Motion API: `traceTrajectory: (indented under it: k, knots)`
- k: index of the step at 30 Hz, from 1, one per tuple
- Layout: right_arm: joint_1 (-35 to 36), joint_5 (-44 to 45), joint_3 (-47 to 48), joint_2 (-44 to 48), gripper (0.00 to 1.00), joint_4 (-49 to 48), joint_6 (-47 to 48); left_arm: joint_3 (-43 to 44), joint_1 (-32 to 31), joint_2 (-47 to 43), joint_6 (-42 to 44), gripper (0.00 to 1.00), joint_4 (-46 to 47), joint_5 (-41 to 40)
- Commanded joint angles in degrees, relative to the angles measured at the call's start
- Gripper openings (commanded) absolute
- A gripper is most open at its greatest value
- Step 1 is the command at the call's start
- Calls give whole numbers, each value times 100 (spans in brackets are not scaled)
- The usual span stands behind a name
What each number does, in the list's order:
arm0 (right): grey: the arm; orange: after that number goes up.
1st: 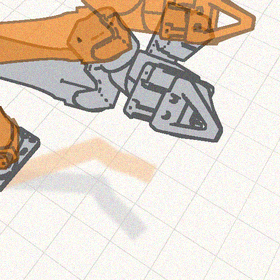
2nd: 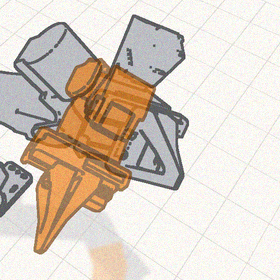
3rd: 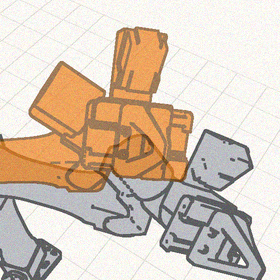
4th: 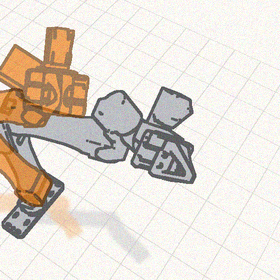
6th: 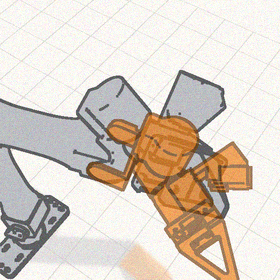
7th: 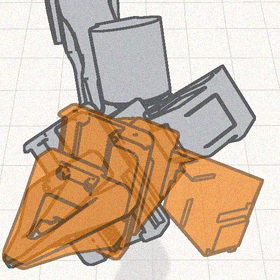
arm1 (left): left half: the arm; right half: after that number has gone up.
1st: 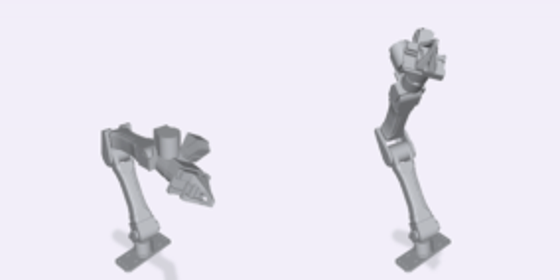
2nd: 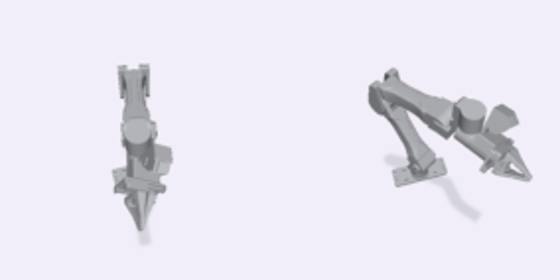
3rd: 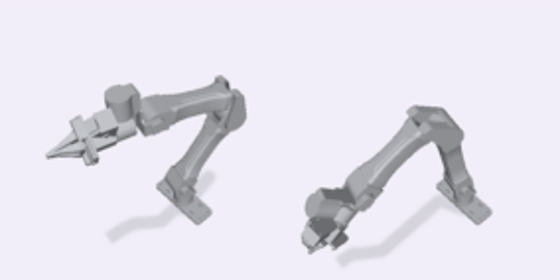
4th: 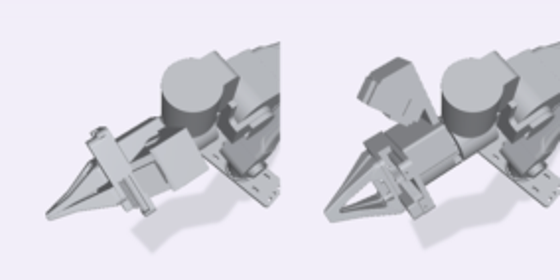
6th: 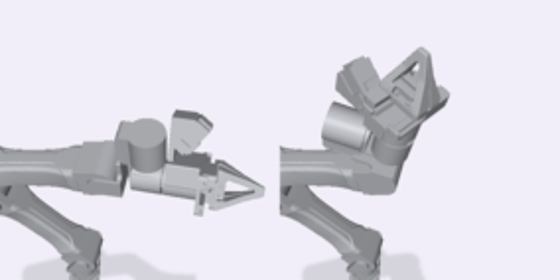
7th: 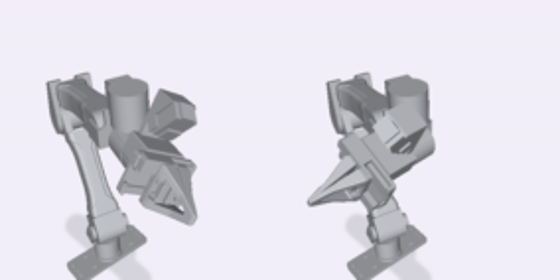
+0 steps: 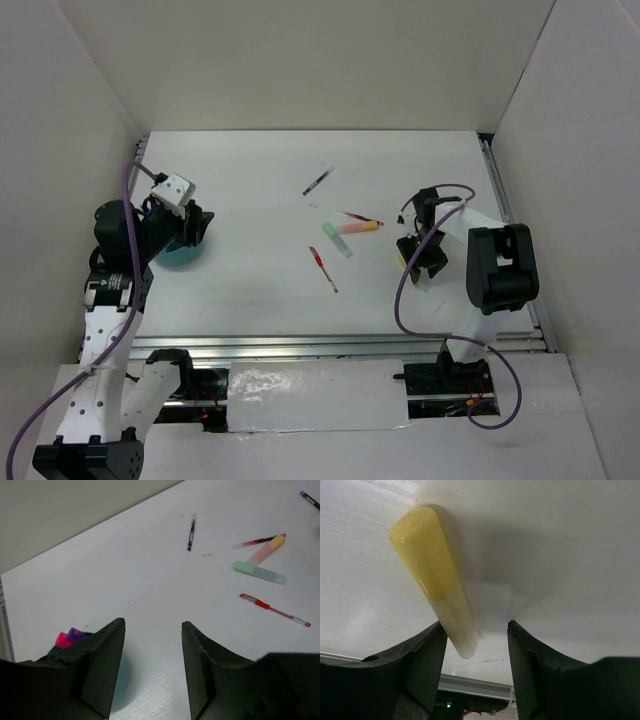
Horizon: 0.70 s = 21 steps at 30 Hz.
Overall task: Sort the stationery into containers
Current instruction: Pick up the pen from the center of the board.
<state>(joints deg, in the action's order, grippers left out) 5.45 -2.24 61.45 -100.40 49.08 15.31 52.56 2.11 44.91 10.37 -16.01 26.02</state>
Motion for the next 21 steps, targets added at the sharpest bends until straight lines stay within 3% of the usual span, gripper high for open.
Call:
traceTrajectory:
  k: [1,5,9,13,16,21]
  knots:
    - [96,31,-45,-23,59,-337,7,-70,-35,-113,-53,61,168,-97]
    - [184,31,-80,-129,55,-434,-46,-149,-44,-201,-79,61,177,-97]
    - [246,-4,-72,-217,35,-417,-11,-254,-26,-280,-193,61,265,-97]
    - [325,-83,-11,-130,2,-347,86,-255,-26,-246,-552,62,309,-115]
    - [413,-346,121,90,0,-180,270,-211,-9,-219,-1226,63,361,-97]
    - [465,-2435,955,1127,0,285,604,-202,0,-289,-2668,63,668,471]
